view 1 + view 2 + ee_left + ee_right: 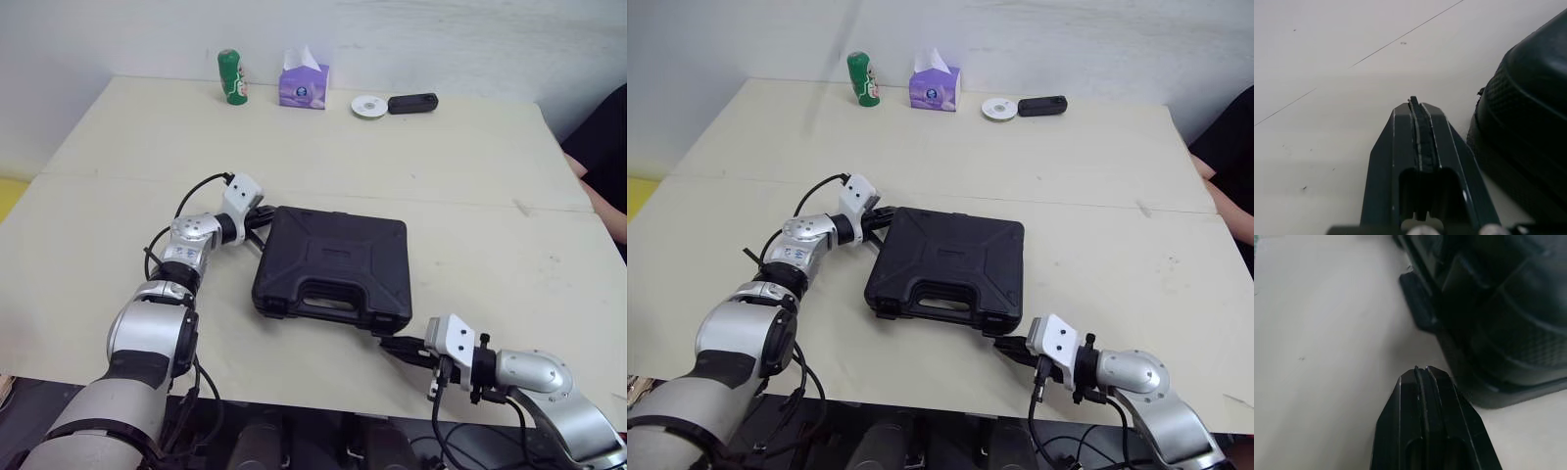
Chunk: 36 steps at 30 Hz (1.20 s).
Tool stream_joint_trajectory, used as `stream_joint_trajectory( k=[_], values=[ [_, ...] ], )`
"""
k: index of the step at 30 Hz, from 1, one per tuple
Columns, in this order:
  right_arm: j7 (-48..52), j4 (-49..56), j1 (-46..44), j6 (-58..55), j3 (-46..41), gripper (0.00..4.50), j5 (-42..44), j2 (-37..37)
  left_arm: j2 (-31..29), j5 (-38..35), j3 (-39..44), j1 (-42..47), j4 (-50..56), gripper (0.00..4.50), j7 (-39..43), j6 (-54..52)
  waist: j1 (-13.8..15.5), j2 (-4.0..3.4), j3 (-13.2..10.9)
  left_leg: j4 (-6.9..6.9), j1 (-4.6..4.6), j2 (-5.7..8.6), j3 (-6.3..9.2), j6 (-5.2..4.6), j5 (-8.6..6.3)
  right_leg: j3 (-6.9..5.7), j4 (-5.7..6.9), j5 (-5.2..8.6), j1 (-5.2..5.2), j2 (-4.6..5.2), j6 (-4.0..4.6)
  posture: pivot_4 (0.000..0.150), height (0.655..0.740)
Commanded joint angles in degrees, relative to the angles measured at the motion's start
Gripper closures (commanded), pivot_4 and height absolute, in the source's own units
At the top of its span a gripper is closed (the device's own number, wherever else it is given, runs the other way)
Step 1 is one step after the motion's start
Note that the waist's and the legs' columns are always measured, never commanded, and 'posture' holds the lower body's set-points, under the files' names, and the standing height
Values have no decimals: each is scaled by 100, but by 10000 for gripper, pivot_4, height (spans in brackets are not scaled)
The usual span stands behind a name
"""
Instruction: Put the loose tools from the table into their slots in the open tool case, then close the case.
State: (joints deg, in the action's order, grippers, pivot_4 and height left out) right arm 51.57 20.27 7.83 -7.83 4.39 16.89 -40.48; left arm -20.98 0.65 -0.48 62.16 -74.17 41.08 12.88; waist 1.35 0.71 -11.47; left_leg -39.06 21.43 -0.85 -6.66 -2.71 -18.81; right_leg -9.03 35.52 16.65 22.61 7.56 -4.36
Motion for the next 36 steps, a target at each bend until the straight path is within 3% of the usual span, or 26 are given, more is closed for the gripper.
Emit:
stream_joint_trajectory(
  k=[1,11,17,22,28,36],
  values=[
    [-93,154,34,-21,-11,44612,-56,57,34,110,-9,111,29,44901,364,307,0,0,0,0,0,0,0,0,0,0,0,0,0,0,0,1500,7400],
    [-233,30,206,50,-496,44612,-131,-94,-286,0,37,-163,229,44901,2046,755,3,0,0,-1,2,3,0,-2,-1,-3,-2,0,0,0,0,1500,7400],
    [-89,-261,209,145,-887,44612,-140,-357,-346,-68,31,-448,644,44901,2592,1062,5,0,0,-5,2,4,0,-6,0,1,-2,-2,-1,5,-3,1500,7400],
    [-44,-562,173,307,-1076,44612,-209,-466,-326,-296,58,-849,1352,44901,2916,1041,2,1,1,-5,2,4,0,-8,-1,1,-1,-2,-2,6,-4,1500,7400],
    [-319,-722,254,317,-1215,44612,-286,-295,-410,-734,-66,-1821,3149,44901,3343,505,-9,0,1,-5,1,3,0,-8,0,3,0,-2,-2,7,-4,1500,7400],
    [-574,-325,717,74,-1554,44612,-202,-215,-719,-1043,2,-2645,4608,44901,3199,-408,5,-1,1,-6,-2,2,6,-7,-1,4,-1,-2,-7,9,-3,1500,7400]
  ],
)
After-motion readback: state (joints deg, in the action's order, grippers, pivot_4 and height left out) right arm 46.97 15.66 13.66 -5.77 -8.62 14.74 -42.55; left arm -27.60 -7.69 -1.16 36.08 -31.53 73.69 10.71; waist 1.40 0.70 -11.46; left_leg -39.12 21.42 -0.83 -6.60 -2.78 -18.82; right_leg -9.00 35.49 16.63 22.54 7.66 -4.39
